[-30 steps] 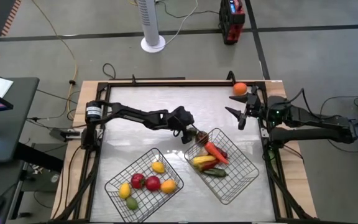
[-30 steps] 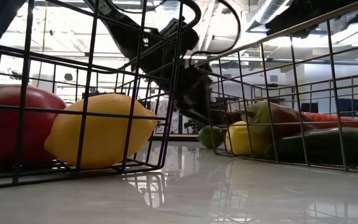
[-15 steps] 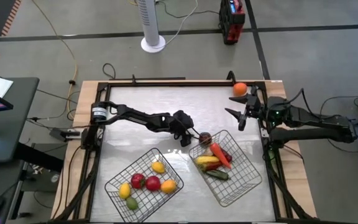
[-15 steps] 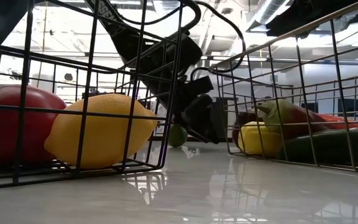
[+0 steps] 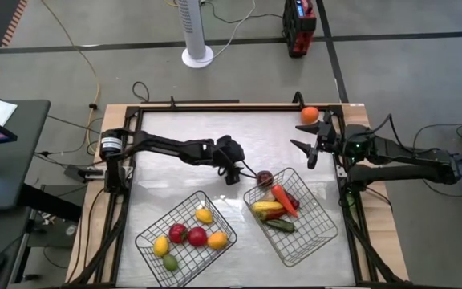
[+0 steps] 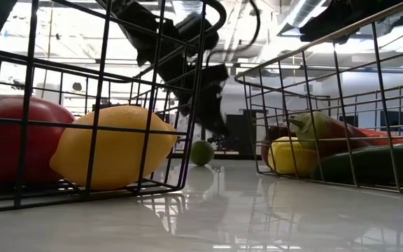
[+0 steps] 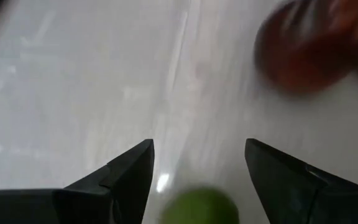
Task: Sort produce into baskets
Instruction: Put the green lime into the black wire basket
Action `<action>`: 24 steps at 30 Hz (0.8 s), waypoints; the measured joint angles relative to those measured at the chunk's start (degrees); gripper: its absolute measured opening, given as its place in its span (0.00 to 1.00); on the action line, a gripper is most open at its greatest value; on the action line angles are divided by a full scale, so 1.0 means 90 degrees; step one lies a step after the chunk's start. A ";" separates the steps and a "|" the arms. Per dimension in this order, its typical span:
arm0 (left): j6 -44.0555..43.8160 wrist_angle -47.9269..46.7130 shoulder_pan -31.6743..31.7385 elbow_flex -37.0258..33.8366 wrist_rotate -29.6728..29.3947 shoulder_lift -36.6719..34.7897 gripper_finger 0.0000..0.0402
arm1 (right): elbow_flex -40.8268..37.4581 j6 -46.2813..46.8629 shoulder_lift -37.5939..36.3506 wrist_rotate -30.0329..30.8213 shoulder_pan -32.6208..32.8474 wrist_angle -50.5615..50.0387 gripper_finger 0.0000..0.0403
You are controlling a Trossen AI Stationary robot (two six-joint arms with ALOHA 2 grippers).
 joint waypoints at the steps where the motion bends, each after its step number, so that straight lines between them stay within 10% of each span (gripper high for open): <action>1: -0.0027 -0.0097 0.0001 -0.0013 0.0005 0.0030 0.60 | 0.0000 0.0006 -0.0002 0.0000 0.0000 0.0002 0.66; 24: -0.0074 0.0468 0.0225 -0.0874 -0.0100 -0.0377 0.62 | 0.0000 -0.0067 0.0574 -0.0002 -0.0002 0.0308 0.66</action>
